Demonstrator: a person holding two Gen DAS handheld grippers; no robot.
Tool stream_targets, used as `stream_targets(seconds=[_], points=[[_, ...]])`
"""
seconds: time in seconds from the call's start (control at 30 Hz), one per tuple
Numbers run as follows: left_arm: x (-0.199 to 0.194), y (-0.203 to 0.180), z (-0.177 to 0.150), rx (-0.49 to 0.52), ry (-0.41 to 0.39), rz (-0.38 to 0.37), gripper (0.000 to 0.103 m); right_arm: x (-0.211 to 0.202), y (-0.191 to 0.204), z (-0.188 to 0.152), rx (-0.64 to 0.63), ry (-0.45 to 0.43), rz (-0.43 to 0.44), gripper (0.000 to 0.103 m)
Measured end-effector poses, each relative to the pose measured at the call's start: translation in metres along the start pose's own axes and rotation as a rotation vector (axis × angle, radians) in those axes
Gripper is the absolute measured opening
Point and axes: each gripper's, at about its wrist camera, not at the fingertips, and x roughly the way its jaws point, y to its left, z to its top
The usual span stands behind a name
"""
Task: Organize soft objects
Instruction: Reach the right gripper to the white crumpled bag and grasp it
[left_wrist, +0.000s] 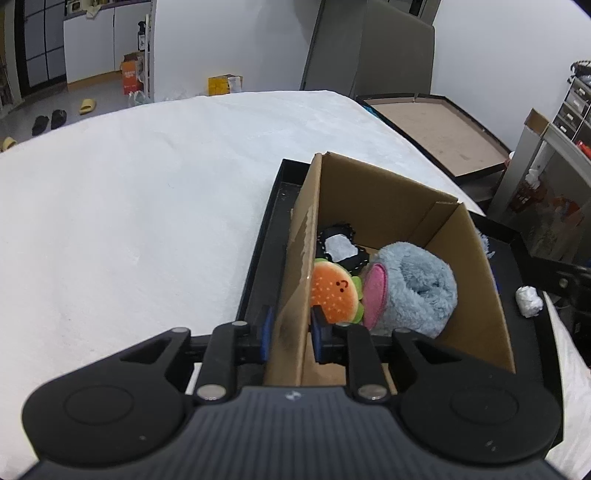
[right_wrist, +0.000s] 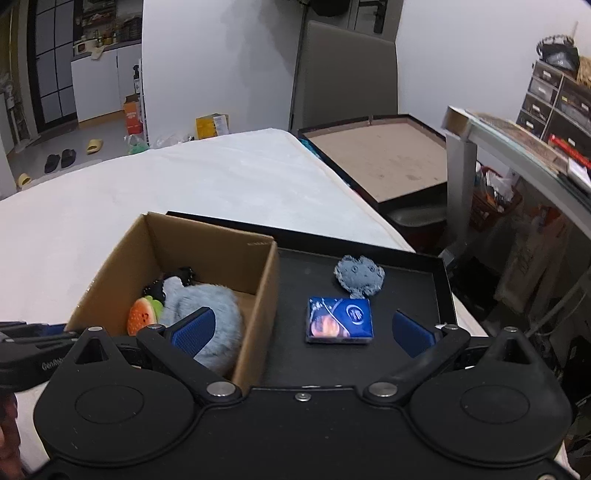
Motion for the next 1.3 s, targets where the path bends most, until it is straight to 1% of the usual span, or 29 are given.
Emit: stream_targets(seconds=[0.03, 0.13, 0.23, 0.33, 0.43, 0.57, 0.73, 0.8, 0.9, 1.0, 1.03, 1.07, 1.13, 1.2, 1.23, 1.3], points=[[0.000, -0.001, 0.000, -0.001, 0.002, 0.008, 0.036, 0.001, -0.004, -0.001, 0.005, 0.005, -0.004, 0.103], [-0.001, -0.002, 0.000, 0.004, -0.004, 0.024, 0.049, 0.002, -0.015, -0.005, 0.013, 0.005, -0.002, 0.103], [-0.002, -0.007, 0.000, 0.024, -0.015, 0.038, 0.056, 0.004, -0.026, -0.007, 0.022, 0.002, -0.002, 0.103], [-0.002, -0.011, -0.001, 0.038, -0.015, 0.051, 0.061, 0.005, -0.037, -0.008, 0.029, -0.002, 0.003, 0.103], [-0.003, -0.014, -0.001, 0.050, -0.017, 0.057, 0.063, 0.009, -0.047, -0.008, 0.036, 0.000, -0.013, 0.103], [-0.005, -0.019, -0.001, 0.059, -0.029, 0.065, 0.065, 0.015, -0.060, -0.009, 0.025, 0.006, 0.007, 0.103], [-0.004, -0.023, 0.000, 0.065, -0.035, 0.077, 0.065, 0.019, -0.073, -0.011, -0.003, -0.026, -0.028, 0.103], [-0.003, -0.026, 0.000, 0.070, -0.035, 0.082, 0.065, 0.023, -0.080, -0.012, -0.006, -0.027, -0.047, 0.103], [-0.003, -0.029, 0.000, 0.079, -0.034, 0.086, 0.066, 0.032, -0.092, -0.016, 0.025, -0.012, -0.016, 0.103], [-0.003, -0.031, 0.000, 0.086, -0.033, 0.089, 0.066, 0.039, -0.097, -0.022, 0.016, -0.018, -0.025, 0.103], [-0.003, -0.031, 0.000, 0.087, -0.033, 0.092, 0.066, 0.041, -0.097, -0.024, 0.006, -0.020, -0.025, 0.101], [-0.002, -0.032, 0.000, 0.089, -0.033, 0.094, 0.066, 0.045, -0.097, -0.025, -0.007, -0.014, -0.030, 0.097], [0.000, -0.034, 0.000, 0.093, -0.031, 0.102, 0.066, 0.053, -0.098, -0.028, -0.021, 0.003, -0.046, 0.087], [0.002, -0.035, -0.001, 0.096, -0.027, 0.111, 0.066, 0.061, -0.102, -0.031, -0.016, 0.022, -0.038, 0.073], [0.003, -0.036, -0.001, 0.098, -0.025, 0.115, 0.066, 0.065, -0.104, -0.033, -0.011, 0.036, -0.037, 0.070], [0.005, -0.039, -0.001, 0.100, -0.022, 0.122, 0.066, 0.073, -0.108, -0.036, -0.011, 0.059, -0.050, 0.060]])
